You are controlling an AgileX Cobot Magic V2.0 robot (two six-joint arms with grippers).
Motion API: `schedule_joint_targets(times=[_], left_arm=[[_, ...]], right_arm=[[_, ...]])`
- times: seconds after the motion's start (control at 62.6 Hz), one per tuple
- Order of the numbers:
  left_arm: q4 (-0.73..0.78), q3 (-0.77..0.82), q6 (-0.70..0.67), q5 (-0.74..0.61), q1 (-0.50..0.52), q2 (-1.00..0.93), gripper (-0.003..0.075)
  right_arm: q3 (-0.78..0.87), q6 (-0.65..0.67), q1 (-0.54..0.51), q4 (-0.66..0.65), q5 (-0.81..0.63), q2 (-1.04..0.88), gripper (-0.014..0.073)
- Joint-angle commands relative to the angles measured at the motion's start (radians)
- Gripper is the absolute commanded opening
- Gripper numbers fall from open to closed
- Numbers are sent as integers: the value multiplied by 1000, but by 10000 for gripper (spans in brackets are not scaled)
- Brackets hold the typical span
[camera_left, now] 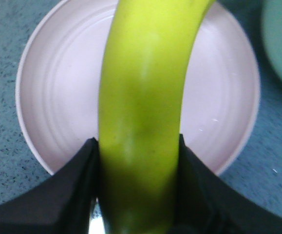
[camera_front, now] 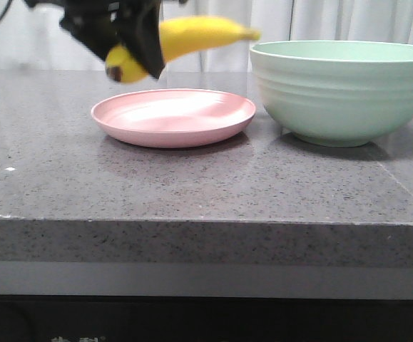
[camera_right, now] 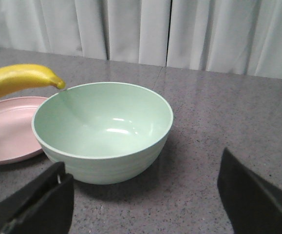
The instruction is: Transfer banana from pink plate to green bowl
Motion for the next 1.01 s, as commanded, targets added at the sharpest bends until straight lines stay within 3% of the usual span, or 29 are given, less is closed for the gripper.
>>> schedule_joint_targets(times=[0.0,0.319,0.559,0.99], left_arm=[[8,0,57,-24,-44,-109,-18],[8,95,161,52,-204,-278,-18],[8,95,161,86,-217,-280,-18],[8,95,161,86,-217,-280,-18]], right_arm=[[-88,-53,29,-4,-24,81,614],[-314,-218,257,3,164,413,614],[-509,-313,402,3,269,652,614],[-708,-357,413,1,314,873,614]])
